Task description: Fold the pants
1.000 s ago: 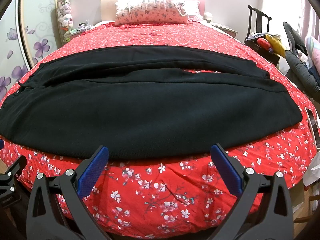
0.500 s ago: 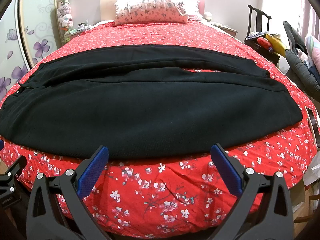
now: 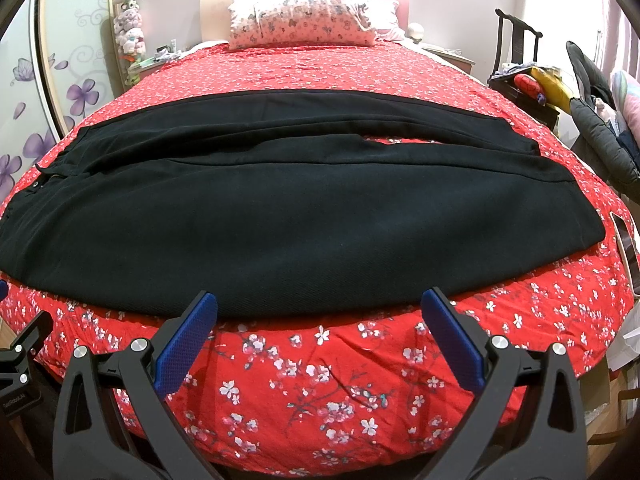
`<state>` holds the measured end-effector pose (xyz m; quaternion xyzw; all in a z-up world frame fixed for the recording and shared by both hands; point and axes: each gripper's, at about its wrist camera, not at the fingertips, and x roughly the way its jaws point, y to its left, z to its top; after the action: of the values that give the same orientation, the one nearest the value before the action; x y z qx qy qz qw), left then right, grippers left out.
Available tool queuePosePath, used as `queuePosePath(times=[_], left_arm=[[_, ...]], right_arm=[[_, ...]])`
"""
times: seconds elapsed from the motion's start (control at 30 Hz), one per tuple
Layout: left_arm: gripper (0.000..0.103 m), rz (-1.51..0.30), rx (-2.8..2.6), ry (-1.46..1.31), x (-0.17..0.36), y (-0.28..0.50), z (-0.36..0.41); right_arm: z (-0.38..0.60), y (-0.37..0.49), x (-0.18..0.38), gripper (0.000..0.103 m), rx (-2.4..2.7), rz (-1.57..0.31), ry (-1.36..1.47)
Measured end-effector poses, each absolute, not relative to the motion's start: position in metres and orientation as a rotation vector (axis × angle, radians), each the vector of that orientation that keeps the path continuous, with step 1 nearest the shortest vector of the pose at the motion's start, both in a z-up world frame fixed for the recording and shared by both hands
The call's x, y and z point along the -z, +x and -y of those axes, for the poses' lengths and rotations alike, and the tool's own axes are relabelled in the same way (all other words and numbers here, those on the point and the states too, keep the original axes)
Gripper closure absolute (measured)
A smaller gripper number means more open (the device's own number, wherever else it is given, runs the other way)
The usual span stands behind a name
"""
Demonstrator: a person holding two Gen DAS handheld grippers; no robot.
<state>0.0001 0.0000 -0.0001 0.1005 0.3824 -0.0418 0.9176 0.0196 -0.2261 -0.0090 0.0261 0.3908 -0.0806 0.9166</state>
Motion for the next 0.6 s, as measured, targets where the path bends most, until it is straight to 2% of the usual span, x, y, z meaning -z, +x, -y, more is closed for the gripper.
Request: queuePosePath(times=[0.6], left_arm=[[0.002, -0.787, 0.086, 0.206, 0.0000, 0.0002, 0.0000]], right_arm=[[0.2273, 0.0183, 0.0064, 0.001, 0.169, -0.802, 0.055]])
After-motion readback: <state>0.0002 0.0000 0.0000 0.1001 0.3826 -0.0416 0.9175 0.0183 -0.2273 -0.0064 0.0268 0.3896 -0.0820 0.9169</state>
